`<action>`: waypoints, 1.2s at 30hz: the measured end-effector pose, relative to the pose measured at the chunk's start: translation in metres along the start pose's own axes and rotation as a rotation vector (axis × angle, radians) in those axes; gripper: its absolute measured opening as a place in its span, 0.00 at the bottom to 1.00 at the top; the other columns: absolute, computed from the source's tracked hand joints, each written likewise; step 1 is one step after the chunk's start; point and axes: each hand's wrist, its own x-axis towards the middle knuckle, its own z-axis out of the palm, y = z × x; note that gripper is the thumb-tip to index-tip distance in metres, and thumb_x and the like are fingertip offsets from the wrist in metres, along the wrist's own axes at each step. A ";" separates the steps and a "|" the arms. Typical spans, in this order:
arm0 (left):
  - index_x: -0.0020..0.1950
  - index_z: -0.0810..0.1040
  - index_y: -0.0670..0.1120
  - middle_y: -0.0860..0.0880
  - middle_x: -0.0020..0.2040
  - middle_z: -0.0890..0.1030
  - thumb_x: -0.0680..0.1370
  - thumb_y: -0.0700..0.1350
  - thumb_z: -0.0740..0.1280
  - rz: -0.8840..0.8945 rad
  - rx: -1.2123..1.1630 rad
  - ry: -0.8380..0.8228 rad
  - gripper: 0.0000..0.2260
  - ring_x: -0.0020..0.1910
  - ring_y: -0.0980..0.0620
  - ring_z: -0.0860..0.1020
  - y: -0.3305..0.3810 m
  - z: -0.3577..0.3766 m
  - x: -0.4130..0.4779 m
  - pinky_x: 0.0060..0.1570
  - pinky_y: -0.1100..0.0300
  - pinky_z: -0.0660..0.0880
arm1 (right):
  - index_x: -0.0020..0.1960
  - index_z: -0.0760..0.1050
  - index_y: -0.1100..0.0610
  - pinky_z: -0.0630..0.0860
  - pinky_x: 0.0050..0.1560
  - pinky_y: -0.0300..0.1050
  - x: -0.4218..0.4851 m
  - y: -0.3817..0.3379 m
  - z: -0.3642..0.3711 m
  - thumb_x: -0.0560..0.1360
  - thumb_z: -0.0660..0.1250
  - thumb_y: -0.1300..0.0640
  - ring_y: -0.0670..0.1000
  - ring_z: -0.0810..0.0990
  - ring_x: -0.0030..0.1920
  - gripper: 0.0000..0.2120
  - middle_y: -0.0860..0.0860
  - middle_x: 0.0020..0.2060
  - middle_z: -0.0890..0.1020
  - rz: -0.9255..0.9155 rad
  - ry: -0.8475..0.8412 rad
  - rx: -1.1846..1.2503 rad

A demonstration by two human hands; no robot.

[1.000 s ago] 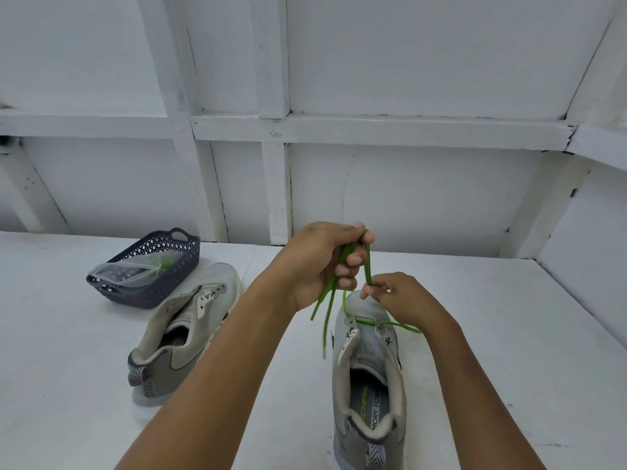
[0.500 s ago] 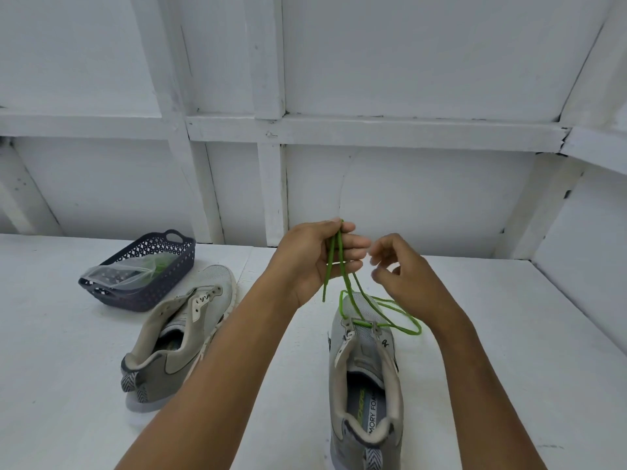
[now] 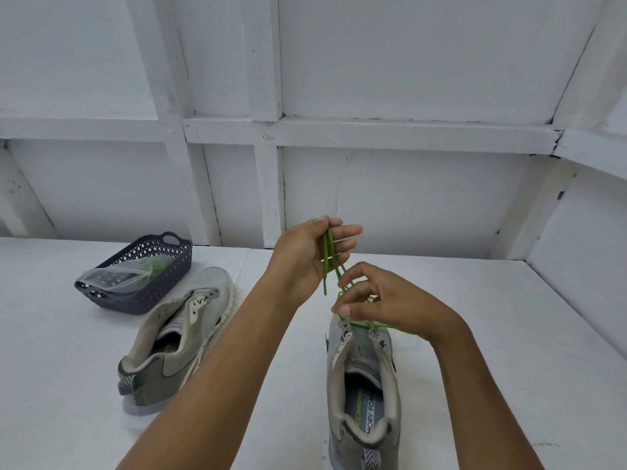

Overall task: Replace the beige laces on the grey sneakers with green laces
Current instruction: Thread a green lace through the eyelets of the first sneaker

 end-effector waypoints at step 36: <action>0.56 0.77 0.42 0.42 0.42 0.86 0.83 0.42 0.60 0.035 0.630 0.046 0.08 0.22 0.55 0.70 -0.017 -0.021 0.010 0.26 0.62 0.68 | 0.54 0.82 0.59 0.76 0.41 0.41 0.006 0.016 -0.003 0.74 0.70 0.64 0.49 0.81 0.40 0.09 0.56 0.43 0.86 -0.308 0.386 0.416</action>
